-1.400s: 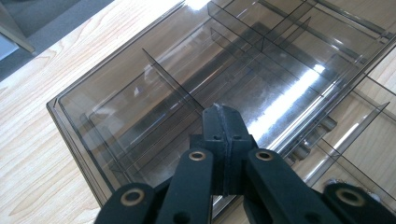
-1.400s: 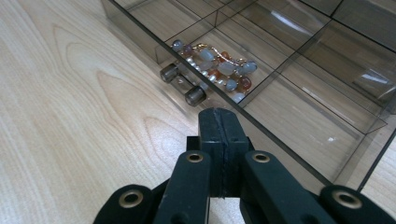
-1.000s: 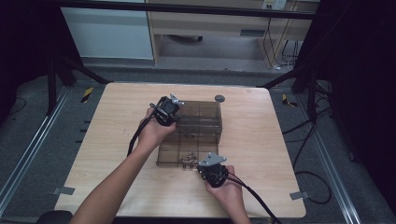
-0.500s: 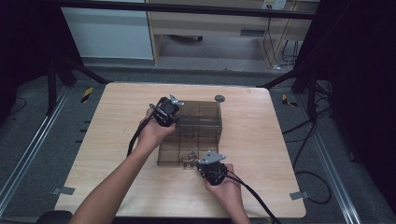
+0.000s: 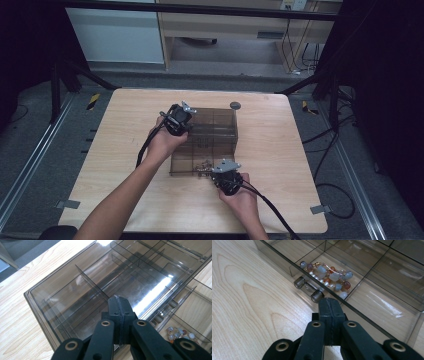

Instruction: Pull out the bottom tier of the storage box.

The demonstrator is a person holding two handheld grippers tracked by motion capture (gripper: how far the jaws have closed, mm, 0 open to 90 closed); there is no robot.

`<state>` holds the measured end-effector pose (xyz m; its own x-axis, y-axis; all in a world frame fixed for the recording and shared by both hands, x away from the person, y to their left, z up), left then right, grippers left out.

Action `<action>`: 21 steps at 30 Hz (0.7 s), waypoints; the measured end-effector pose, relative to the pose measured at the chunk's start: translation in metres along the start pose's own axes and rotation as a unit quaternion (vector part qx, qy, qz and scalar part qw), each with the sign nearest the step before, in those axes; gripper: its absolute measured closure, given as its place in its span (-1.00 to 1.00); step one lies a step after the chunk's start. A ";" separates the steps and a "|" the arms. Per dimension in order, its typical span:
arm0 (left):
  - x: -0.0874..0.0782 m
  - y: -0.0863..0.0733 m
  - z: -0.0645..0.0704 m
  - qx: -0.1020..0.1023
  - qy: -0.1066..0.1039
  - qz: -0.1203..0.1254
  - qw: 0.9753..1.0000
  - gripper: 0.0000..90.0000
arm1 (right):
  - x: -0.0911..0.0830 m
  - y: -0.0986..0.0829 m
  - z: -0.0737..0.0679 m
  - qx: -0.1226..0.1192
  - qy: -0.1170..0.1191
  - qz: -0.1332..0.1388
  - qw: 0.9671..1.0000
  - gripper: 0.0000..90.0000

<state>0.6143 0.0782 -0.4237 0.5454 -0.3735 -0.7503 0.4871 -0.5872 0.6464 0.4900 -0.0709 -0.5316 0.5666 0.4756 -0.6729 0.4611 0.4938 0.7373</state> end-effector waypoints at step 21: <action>0.000 0.000 -0.001 -0.002 -0.003 0.001 1.000 1.00 | 0.005 0.003 0.003 0.001 0.001 -0.001 1.000 1.00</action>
<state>0.6147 0.0788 -0.4238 0.5424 -0.3791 -0.7497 0.4892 -0.5830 0.6487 0.4964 -0.0689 -0.5328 0.5642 0.4753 -0.6751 0.4644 0.4933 0.7355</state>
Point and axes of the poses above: each handheld gripper's, and its own axes: x roughly forward along the jaws, y roughly out of its top, z roughly to its right, the point moved 5 cm from there along x, roughly forward along the jaws
